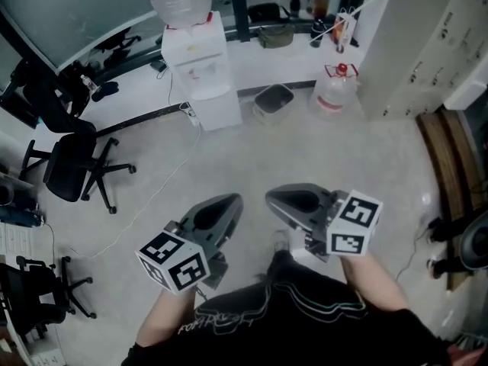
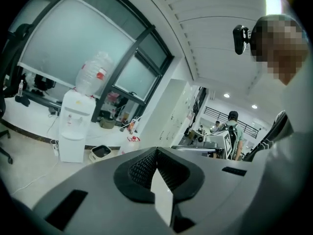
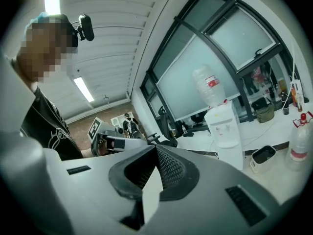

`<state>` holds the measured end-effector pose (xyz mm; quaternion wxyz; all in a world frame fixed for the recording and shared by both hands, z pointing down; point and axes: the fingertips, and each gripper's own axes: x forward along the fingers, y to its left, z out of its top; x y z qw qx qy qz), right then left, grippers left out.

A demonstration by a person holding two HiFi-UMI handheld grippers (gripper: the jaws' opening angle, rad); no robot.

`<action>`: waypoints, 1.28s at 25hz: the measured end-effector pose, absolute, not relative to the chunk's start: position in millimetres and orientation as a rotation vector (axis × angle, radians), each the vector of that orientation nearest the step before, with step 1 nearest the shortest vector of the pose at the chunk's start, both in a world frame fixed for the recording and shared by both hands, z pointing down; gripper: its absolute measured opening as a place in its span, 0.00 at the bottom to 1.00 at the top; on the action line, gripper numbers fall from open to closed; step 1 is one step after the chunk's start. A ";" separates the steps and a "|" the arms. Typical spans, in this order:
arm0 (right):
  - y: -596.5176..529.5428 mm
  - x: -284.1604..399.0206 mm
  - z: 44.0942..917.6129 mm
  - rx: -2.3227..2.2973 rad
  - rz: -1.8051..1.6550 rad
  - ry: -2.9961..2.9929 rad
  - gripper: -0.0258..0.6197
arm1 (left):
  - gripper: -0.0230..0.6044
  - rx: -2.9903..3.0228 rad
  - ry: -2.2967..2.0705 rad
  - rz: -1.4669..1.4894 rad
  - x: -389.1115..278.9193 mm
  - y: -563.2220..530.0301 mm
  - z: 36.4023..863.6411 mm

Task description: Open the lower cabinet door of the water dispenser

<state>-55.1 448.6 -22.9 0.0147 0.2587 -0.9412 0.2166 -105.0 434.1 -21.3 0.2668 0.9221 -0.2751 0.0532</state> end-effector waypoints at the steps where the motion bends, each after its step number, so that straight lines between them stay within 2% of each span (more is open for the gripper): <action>1: 437.2 -45.1 -20.3 0.812 0.689 -2.924 0.06 | 0.04 2.483 -0.738 0.157 -94.9 422.8 -19.1; 13: 314.7 59.0 14.4 0.805 0.796 -2.877 0.06 | 0.04 2.426 -0.701 0.277 24.3 306.0 24.4; 24: 243.0 61.4 35.2 0.755 0.790 -2.832 0.06 | 0.04 2.382 -0.761 0.245 26.0 230.8 51.1; 32: 142.9 72.0 73.4 0.802 0.891 -2.755 0.06 | 0.04 2.325 -0.739 0.261 34.2 128.5 97.7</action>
